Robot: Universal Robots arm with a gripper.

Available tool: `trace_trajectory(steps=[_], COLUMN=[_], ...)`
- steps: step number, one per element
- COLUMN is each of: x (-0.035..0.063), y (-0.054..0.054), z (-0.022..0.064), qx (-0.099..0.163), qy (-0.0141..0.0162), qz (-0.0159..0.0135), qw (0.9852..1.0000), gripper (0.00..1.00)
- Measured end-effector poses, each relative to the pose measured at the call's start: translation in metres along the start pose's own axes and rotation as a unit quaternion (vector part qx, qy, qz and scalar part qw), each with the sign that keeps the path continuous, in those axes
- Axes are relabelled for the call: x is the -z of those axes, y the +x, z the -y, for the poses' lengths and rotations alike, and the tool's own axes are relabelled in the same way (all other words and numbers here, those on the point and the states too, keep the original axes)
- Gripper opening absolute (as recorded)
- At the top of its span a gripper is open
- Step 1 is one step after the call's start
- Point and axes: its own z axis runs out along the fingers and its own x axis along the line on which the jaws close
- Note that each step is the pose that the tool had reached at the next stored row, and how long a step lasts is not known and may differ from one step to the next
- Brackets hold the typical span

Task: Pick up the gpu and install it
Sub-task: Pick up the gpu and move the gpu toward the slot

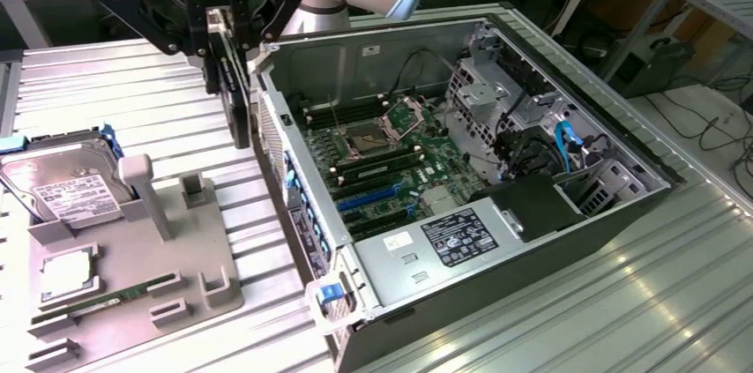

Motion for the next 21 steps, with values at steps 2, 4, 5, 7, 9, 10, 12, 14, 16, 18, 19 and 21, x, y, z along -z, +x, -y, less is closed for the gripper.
trace_trajectory(steps=[2,4,5,7,9,10,12,14,16,18,19,21], x=[0.0000,0.0000,0.0000,-0.0001,-0.0001,-0.0001,-0.0001,-0.0001,-0.0001,-0.0001,-0.0001,-0.0001], y=[-0.002,-0.004,-0.005,-0.007,-0.010,-0.012,-0.015,-0.017,-0.019,-0.021,-0.022,-0.024], z=[0.0000,0.0001,0.0001,0.0001,0.0001,0.0002,0.0002,0.0002,0.0002,0.0002,0.0003,0.0003], qx=[0.000,0.000,0.000,0.000,0.000,0.000,0.000,0.000,0.000,0.000,0.000,0.000], qy=[0.0000,0.0000,0.0000,0.0000,0.0000,0.0000,0.0000,0.0000,0.0000,0.0000,0.0000,0.0000], qz=[0.0000,0.0000,0.0000,0.0000,0.0000,0.0000,0.0000,0.0000,0.0000,0.0000,0.0000,0.0000], qw=[1.0000,1.0000,1.0000,1.0000,1.0000,1.0000,1.0000,1.0000,1.0000,1.0000,1.0000,1.0000], gripper=[0.28,0.28,0.28,0.28,0.28,0.28,0.28,0.28,0.28,0.28,0.28,0.28])
